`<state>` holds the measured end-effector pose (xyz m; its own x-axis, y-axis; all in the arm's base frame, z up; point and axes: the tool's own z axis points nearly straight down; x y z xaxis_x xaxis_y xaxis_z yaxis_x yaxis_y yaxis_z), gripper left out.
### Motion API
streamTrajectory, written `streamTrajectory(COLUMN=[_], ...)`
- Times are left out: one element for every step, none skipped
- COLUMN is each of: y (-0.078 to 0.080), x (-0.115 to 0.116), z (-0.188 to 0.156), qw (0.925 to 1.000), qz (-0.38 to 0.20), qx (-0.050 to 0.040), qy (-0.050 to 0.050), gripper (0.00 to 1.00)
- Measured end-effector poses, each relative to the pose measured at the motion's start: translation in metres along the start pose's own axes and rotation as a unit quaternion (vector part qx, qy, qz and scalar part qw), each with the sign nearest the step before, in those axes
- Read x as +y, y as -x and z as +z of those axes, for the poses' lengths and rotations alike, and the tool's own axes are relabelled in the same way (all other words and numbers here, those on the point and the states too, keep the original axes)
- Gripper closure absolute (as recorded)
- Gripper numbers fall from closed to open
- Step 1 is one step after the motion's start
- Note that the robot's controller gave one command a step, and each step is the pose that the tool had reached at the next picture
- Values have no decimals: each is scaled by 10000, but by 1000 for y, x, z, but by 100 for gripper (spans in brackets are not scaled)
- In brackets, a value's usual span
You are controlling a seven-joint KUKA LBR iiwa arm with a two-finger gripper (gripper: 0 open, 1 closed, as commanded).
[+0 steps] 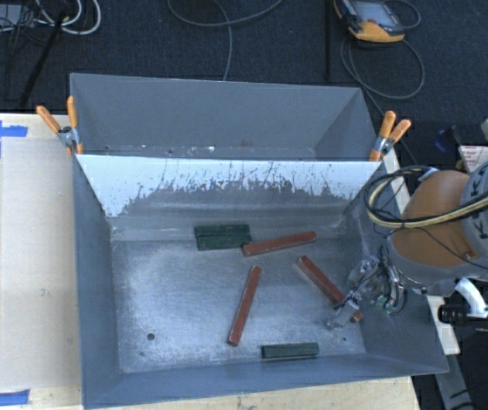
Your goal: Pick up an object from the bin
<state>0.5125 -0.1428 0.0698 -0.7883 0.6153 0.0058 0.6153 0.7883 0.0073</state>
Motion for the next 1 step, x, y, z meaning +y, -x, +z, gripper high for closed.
streamTrajectory(y=[-1], x=[3], z=[0], qw=[10000], qz=[-38], qx=[-6], qy=[-22], gripper=[0])
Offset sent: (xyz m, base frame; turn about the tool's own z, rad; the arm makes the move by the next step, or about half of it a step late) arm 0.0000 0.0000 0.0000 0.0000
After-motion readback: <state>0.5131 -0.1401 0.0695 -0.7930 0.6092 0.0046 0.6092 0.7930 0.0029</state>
